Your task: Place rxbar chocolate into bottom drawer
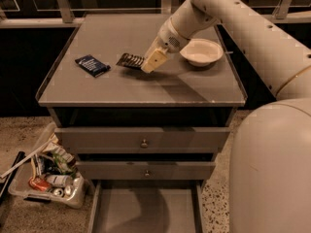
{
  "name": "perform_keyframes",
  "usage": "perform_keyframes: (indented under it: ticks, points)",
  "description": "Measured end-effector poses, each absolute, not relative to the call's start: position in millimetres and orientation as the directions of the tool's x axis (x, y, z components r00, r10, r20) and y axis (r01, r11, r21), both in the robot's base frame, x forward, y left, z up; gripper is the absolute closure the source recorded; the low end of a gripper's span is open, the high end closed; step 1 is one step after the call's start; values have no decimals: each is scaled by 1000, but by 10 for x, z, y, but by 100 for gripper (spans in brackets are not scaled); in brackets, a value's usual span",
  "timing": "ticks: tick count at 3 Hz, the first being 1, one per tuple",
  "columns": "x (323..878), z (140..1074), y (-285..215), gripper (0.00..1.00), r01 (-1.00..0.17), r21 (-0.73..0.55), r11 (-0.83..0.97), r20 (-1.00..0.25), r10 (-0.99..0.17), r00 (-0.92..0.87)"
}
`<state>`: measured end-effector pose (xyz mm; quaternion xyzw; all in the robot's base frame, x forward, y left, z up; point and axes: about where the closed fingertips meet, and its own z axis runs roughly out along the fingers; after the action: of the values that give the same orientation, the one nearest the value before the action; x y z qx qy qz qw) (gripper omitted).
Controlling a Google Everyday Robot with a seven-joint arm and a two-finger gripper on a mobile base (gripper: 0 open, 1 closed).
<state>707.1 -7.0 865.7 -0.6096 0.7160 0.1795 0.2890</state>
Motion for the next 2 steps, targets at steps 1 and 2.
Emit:
perform_keyframes:
  ticks: [1, 2]
  points:
    - [6941, 8847, -162, 100, -976, -123, 182, -648, -759, -60]
    - [6685, 9085, -435, 100, -967, -176, 187, -648, -761, -29]
